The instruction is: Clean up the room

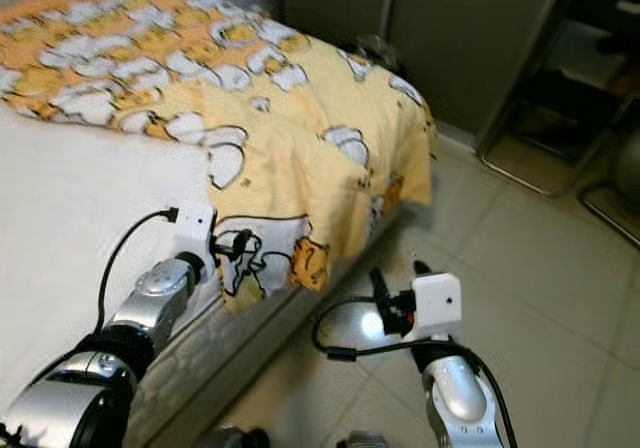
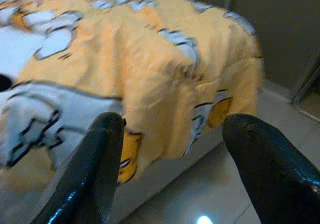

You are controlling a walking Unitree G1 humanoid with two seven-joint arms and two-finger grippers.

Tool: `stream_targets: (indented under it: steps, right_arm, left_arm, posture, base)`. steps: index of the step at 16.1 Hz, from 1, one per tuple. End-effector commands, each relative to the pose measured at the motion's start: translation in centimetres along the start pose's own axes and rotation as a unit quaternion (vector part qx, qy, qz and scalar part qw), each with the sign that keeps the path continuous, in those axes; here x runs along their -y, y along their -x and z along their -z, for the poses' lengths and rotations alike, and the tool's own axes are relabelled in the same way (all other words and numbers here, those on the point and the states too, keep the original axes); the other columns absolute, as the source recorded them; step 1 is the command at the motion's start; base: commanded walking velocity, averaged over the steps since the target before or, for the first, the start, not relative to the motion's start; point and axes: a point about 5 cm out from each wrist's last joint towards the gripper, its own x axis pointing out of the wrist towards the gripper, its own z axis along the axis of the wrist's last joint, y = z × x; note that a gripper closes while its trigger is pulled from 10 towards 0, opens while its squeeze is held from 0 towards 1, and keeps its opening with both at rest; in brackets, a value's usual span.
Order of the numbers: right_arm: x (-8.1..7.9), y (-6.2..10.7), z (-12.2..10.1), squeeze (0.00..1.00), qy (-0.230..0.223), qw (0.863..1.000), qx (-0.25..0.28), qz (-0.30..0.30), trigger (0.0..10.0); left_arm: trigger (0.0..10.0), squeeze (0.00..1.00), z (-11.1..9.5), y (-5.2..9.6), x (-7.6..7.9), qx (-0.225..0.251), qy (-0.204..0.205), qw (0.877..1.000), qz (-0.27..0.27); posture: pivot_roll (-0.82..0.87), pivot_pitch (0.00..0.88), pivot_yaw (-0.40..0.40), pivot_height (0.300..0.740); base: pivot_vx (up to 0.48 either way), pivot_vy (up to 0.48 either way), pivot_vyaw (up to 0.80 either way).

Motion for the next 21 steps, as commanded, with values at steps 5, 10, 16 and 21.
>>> stream_targets:
  steps: [5, 10, 16, 21]
  right_arm:
    - [-3.8, 1.7, 1.6, 0.0, -0.023, 0.991, -0.057, -0.117, 10.0]
    - [-4.7, 4.1, 1.5, 0.0, -0.037, 0.987, -0.079, -0.134, 10.0]
    - [-5.3, 5.2, 1.3, 0.0, -0.047, 0.985, -0.096, -0.138, 10.0]
    - [-5.7, 5.1, 1.2, 0.0, -0.045, 0.981, -0.101, -0.162, 10.0]
  left_arm:
    - [10.0, 0.0, 0.3, -0.5, 0.3, -0.047, 0.039, 0.998, -0.023]
    - [10.0, 0.0, 0.8, 0.0, -1.7, -0.057, 0.052, 0.994, -0.08]
    - [0.0, 0.0, 1.2, 0.1, -1.8, -0.052, 0.11, 0.99, -0.073]
    - [0.0, 0.0, 1.6, 0.2, -1.4, -0.053, 0.156, 0.985, -0.05]
  posture:
    - [-0.24, 0.304, 0.045, 0.74]
    - [-0.25, 0.4, 0.02, 0.74]
    - [-0.26, 0.414, 0.002, 0.74]
    - [-0.25, 0.385, 0.009, 0.74]
  base:
    - [0.0, 0.0, 0.0]
    - [0.0, 0.0, 0.0]
    - [0.0, 0.0, 0.0]
    - [0.0, 0.0, 0.0]
